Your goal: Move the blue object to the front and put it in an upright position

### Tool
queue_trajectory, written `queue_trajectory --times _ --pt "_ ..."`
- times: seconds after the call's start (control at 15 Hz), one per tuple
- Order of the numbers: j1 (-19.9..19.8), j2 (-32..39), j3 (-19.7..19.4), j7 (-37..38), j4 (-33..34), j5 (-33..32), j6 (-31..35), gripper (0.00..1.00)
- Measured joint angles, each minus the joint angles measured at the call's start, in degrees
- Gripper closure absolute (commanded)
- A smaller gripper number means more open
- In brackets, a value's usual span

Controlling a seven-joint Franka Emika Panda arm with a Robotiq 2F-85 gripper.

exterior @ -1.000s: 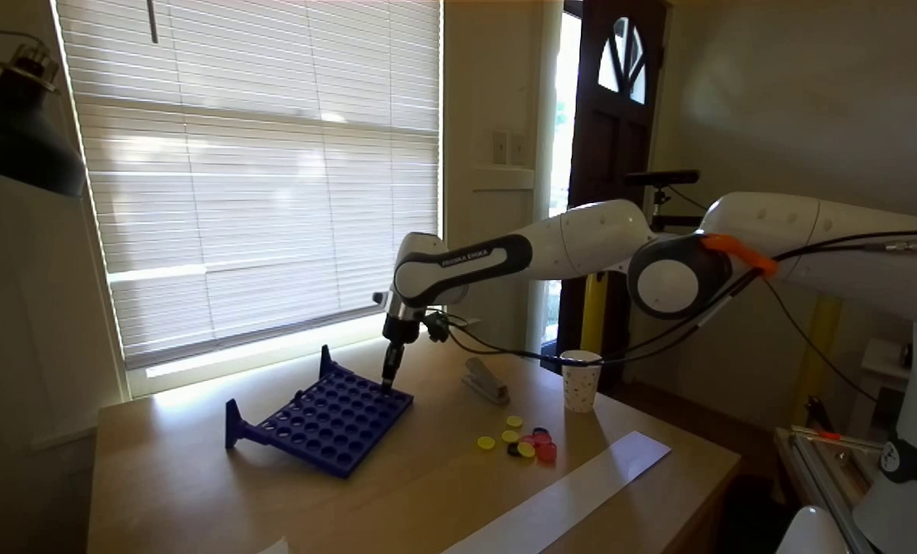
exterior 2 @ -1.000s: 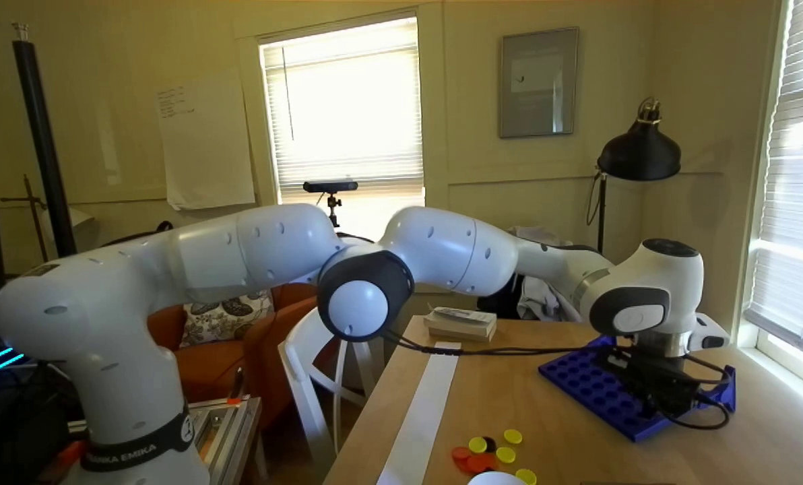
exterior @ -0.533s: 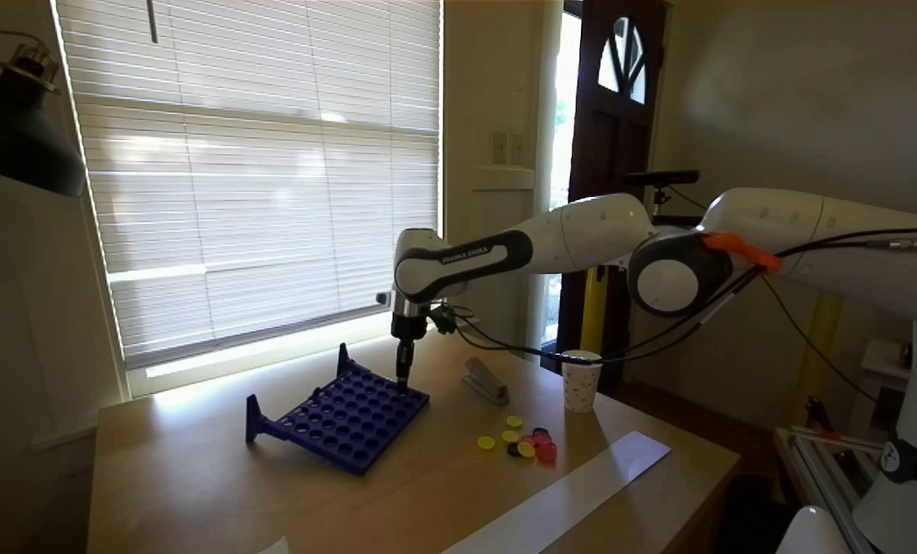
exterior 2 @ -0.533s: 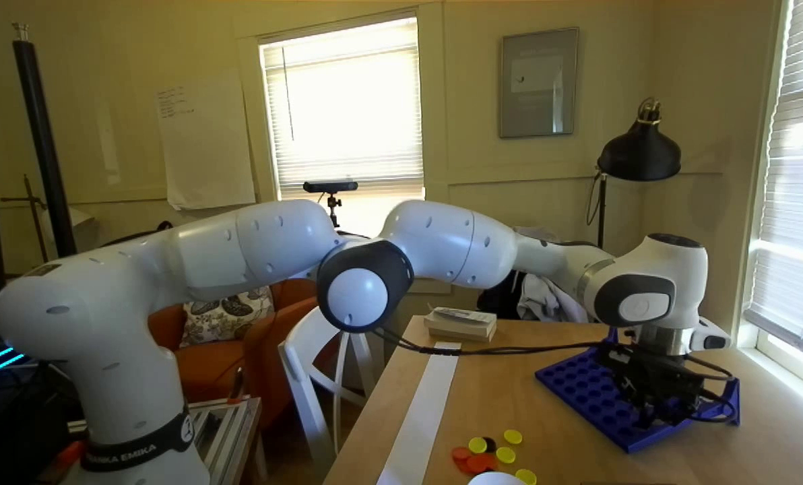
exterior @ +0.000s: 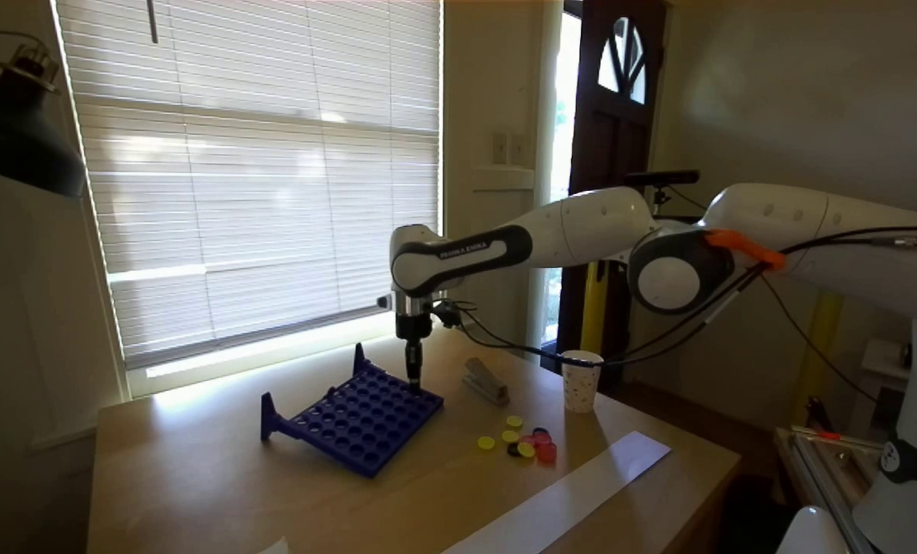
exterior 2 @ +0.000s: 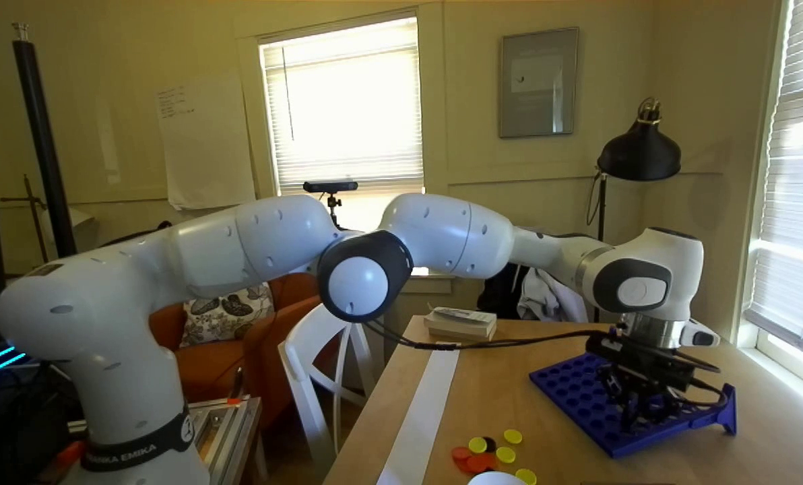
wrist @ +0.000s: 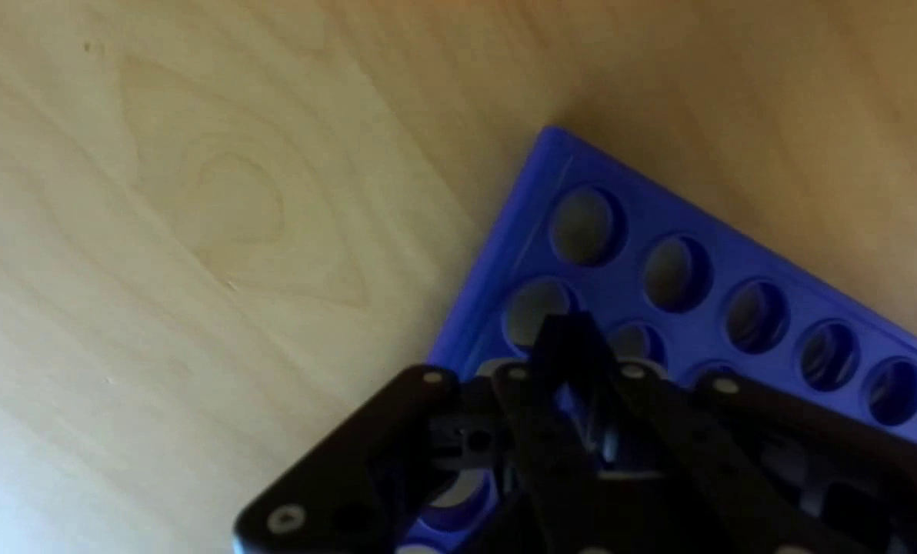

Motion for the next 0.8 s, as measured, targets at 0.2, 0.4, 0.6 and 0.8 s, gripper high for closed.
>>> queue_trajectory --times 0.2,0.4,0.6,0.8 --pt "0.9 -1.3 0.1 0.0 0.0 0.0 -0.2 0.50" --pt "0.8 -3.2 0.2 0.5 0.0 0.3 1.3 0.28" --pt "-0.9 -4.2 0.3 1.6 0.0 1.2 3.7 0.08" --pt "-4.4 -4.2 2.5 1.2 -0.5 4.4 3.8 0.00"
